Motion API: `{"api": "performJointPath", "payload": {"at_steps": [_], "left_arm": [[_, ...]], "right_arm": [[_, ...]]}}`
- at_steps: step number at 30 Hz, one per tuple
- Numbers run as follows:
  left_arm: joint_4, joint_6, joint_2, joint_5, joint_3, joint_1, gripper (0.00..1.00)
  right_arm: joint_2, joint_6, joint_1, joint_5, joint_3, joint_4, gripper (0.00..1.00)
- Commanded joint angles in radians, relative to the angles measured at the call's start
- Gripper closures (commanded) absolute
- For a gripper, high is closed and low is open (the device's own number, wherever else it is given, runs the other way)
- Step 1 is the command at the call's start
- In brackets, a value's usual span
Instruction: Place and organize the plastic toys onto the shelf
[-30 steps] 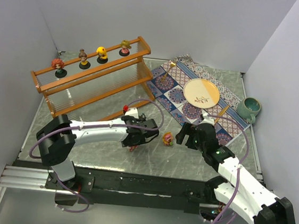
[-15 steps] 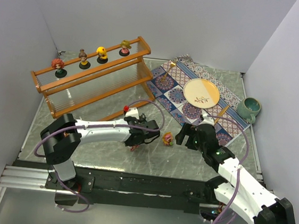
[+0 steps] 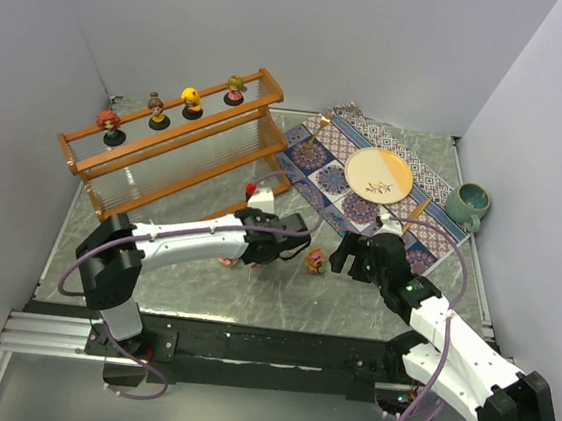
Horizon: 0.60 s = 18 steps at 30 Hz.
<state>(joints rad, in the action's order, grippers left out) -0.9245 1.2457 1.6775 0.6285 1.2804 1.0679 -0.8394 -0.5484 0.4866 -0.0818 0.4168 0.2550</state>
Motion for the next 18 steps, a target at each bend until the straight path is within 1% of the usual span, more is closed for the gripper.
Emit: {"api": "performJointPath", "payload": {"at_steps": [1, 4, 5, 8, 12, 15, 18], "left_arm": [[-0.060, -0.121, -0.033, 0.106, 0.175, -0.002, 0.94], [-0.065, -0.202, -0.010, 0.100, 0.276, -0.039, 0.93], [-0.065, -0.236, -0.003, 0.100, 0.322, -0.066, 0.93], [-0.033, -0.322, 0.010, 0.093, 0.393, -0.115, 0.92], [0.036, -0.419, 0.028, 0.089, 0.456, -0.177, 0.89], [0.078, -0.465, 0.057, 0.071, 0.496, -0.239, 0.88], [0.124, -0.517, 0.076, 0.085, 0.525, -0.289, 0.87]], "right_arm": [[-0.003, 0.019, -0.003, -0.018, 0.028, -0.013, 0.00], [-0.007, 0.030, -0.003, -0.030, 0.042, -0.003, 0.00], [-0.007, 0.033, -0.003, -0.035, 0.045, 0.006, 0.00], [-0.003, 0.047, -0.003, -0.055, 0.059, 0.024, 0.00], [0.017, 0.059, -0.003, -0.067, 0.069, 0.033, 0.00], [0.032, 0.059, -0.003, -0.059, 0.073, 0.036, 0.00], [0.045, 0.062, -0.003, -0.059, 0.076, 0.044, 0.00]]}}
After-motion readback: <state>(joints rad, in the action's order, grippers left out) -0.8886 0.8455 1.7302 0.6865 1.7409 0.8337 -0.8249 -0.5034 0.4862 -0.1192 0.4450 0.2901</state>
